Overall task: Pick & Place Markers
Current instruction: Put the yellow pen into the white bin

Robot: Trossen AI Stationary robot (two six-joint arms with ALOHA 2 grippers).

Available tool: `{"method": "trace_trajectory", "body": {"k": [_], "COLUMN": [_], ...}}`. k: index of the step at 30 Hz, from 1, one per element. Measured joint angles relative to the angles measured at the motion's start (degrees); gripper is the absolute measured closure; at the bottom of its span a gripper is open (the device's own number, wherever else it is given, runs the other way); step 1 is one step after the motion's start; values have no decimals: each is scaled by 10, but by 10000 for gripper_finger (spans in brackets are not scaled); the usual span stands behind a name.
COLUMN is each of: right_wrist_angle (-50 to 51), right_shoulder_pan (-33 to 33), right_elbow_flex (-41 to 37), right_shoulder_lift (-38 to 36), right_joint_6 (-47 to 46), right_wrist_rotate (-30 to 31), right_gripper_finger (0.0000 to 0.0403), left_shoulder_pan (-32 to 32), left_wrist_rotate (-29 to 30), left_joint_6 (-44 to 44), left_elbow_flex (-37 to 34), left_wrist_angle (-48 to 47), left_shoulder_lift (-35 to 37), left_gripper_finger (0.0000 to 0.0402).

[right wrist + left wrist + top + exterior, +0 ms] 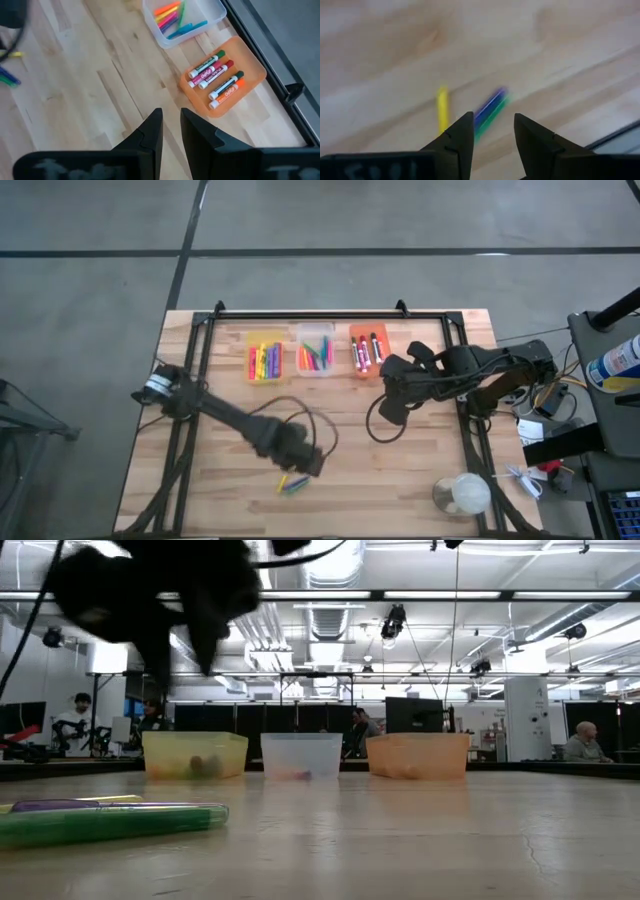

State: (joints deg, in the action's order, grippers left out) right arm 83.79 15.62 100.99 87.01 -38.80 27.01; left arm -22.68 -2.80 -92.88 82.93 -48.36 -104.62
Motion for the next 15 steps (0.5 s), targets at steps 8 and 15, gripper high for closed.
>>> {"method": "trace_trajectory", "body": {"k": [8,15], "right_wrist_angle": [-2,-5], "right_shoulder_pan": [0,0], "right_elbow_flex": [0,0], "right_shoulder_lift": [0,2], "right_joint_6": [-2,-2], "right_wrist_rotate": [0,0], "right_gripper_finger": [342,342], "left_shoulder_pan": [-49,-50], "left_wrist_rotate": [1,-1], "left_joint_6": [-99,-95], "left_elbow_flex": [-66,-116], "left_wrist_angle": [4,101], "left_shoulder_lift": [0,0], "left_gripper_finger": [268,268]}}
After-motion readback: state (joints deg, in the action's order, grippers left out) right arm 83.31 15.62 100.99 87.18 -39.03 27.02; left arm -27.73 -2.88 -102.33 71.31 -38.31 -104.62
